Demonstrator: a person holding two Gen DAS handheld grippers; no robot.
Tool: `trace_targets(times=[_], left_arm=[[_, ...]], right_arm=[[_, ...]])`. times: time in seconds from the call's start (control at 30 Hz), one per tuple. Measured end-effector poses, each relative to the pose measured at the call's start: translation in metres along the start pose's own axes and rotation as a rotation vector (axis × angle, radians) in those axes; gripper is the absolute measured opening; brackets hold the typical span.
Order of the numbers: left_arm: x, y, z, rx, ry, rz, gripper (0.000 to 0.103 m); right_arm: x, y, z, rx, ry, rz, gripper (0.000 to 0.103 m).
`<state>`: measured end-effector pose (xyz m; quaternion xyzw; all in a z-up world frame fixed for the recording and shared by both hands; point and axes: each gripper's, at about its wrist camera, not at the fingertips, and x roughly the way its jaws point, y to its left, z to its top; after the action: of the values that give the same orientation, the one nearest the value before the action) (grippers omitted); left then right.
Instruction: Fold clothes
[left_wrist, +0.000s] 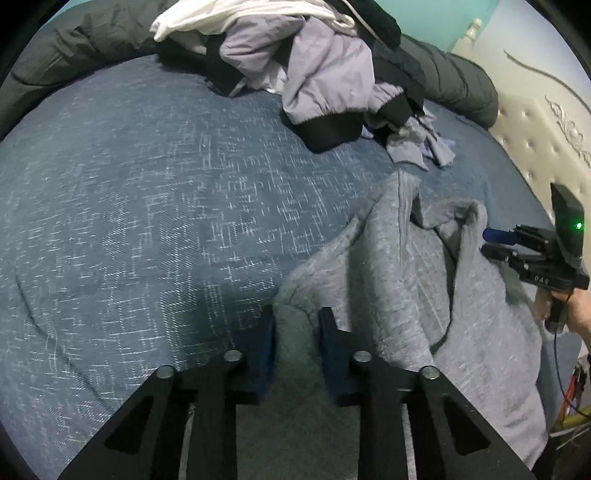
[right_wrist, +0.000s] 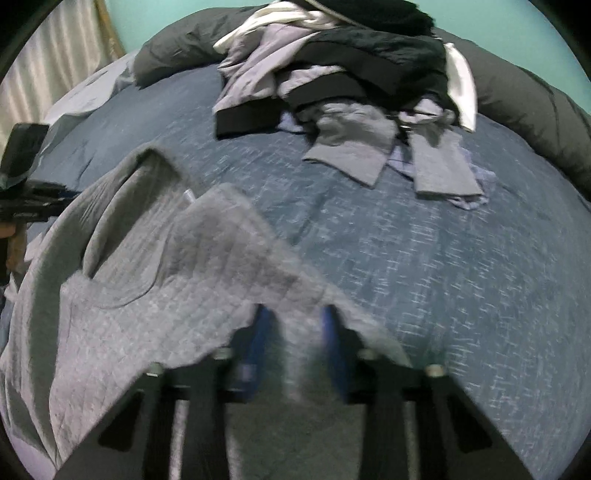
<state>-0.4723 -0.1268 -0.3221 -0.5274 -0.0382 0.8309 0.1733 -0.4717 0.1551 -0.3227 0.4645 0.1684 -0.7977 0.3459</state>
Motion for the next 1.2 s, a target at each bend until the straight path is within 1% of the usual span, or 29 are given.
trace_targets(times=[0.03,0.1,0.2,0.33,0.4,0.43,0.5,0.57,0.6,0.63,0.7,0.87,0.9,0.97,1.0,1.03,1.07,1.13,1.2], left_arm=[[-0.001,0.0,0.0,0.005,-0.004,0.007,0.013],[-0.007,0.0,-0.001,0.009,-0.023,0.021,0.011],[-0.02,0.001,-0.001,0.015,-0.058,0.046,0.01],[-0.039,0.007,0.001,0.004,-0.089,0.077,0.01],[-0.048,0.011,0.002,-0.003,-0.103,0.093,0.009],[-0.052,0.012,0.002,-0.006,-0.11,0.101,0.009],[-0.061,0.016,0.003,-0.013,-0.124,0.116,0.009],[-0.07,0.019,0.004,-0.019,-0.138,0.132,0.009],[-0.075,0.021,0.005,-0.023,-0.145,0.139,0.009],[-0.079,0.022,0.005,-0.026,-0.152,0.147,0.01],[-0.085,0.025,0.006,-0.028,-0.159,0.16,0.009],[-0.073,0.028,0.004,-0.016,-0.14,0.167,0.01],[-0.071,0.029,0.003,-0.02,-0.138,0.167,0.01],[-0.067,0.031,0.001,-0.026,-0.134,0.169,0.01],[-0.065,0.032,-0.001,-0.029,-0.132,0.171,0.01],[-0.064,0.033,-0.002,-0.032,-0.131,0.174,0.01],[-0.063,0.033,-0.004,-0.035,-0.13,0.177,0.01],[-0.064,0.034,-0.005,-0.039,-0.133,0.18,0.01],[-0.069,0.032,-0.005,-0.039,-0.137,0.183,0.01]], right_arm=[[0.0,0.002,-0.001,-0.015,-0.001,0.005,0.005],[-0.007,0.003,-0.001,-0.016,-0.026,-0.002,0.001],[-0.022,-0.002,0.0,-0.007,-0.063,-0.03,0.0],[-0.05,-0.022,0.004,0.049,-0.11,-0.07,0.0],[-0.053,-0.028,0.006,0.079,-0.098,-0.017,0.0],[-0.049,-0.031,0.008,0.101,-0.07,0.011,0.0],[-0.038,-0.029,0.008,0.108,-0.025,-0.022,0.002],[-0.027,-0.025,0.007,0.11,-0.002,-0.058,0.007],[-0.022,-0.024,0.006,0.111,0.002,-0.074,0.02],[-0.017,-0.023,0.005,0.111,0.004,-0.069,0.04],[-0.007,-0.022,0.004,0.109,0.009,-0.06,0.062],[0.016,-0.016,0.004,0.064,0.05,-0.069,0.062],[0.02,-0.015,0.005,0.055,0.056,-0.068,0.061],[0.019,-0.013,0.004,0.026,0.043,-0.065,0.042],[0.017,-0.011,0.003,0.01,0.034,-0.069,0.021],[0.014,-0.009,0.001,-0.004,0.027,-0.075,0.007],[0.011,-0.007,0.0,-0.018,0.02,-0.082,0.003],[0.003,-0.005,-0.003,-0.034,0.002,-0.085,0.003],[-0.01,-0.005,-0.003,-0.035,-0.035,-0.087,0.002]])
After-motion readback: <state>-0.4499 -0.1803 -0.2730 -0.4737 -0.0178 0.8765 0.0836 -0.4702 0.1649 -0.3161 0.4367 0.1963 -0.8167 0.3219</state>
